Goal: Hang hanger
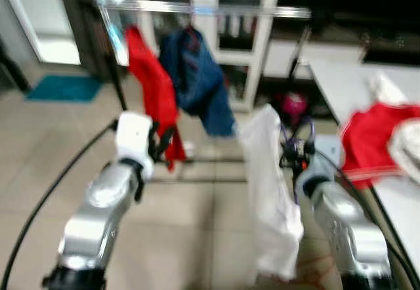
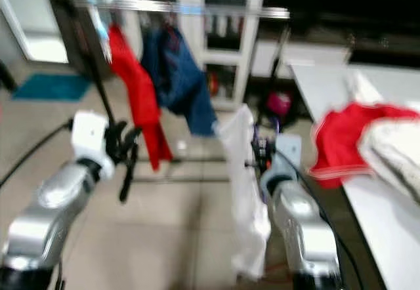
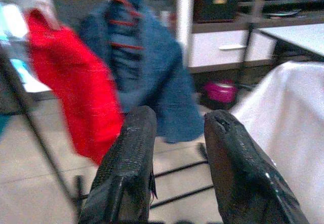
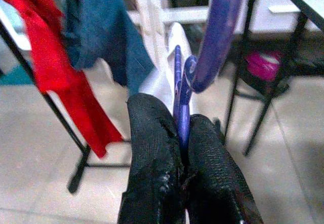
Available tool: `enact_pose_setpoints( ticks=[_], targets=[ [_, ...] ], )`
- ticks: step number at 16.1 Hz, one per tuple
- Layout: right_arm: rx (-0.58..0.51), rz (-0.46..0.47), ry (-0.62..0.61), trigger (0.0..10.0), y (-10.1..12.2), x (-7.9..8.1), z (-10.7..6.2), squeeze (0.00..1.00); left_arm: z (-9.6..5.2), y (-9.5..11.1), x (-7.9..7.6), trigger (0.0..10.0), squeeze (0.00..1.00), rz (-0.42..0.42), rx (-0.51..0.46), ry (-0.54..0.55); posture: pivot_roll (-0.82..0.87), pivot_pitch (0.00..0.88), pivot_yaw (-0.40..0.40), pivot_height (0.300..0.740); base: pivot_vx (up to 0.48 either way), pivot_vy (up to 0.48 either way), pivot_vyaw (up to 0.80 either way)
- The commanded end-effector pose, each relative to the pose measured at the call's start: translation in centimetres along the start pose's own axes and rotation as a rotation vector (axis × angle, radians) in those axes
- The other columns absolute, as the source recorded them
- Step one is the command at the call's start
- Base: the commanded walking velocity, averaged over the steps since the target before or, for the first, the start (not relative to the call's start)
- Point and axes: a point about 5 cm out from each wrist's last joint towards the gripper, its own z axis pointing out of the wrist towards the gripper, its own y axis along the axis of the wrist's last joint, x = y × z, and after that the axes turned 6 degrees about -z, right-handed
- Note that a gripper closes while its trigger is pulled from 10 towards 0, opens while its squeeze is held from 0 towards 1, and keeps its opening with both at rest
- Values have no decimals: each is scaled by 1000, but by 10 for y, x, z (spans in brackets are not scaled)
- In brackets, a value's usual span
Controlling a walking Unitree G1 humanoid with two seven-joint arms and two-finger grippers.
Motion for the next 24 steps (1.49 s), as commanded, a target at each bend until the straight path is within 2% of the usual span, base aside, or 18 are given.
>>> enact_pose_setpoints(
  ticks=[1,12,18,24],
  targets=[
    [-33,0,29,10000,6,8,0,0,1,0,1,10000,0,-1,9,2,-97,0,-20,740,364,0,-800],
    [-39,-14,20,10000,5,7,-1,0,6,-1,-4,10000,0,2,21,-33,-115,0,1,740,361,0,-44],
    [-35,-15,65,10000,5,13,-4,0,-1,-5,-5,10000,0,-8,28,-23,-109,0,-14,740,361,0,0],
    [-39,-51,64,10000,7,13,-1,0,-1,-4,-3,10000,0,5,26,-22,-99,0,-20,740,361,0,0]
  ],
)
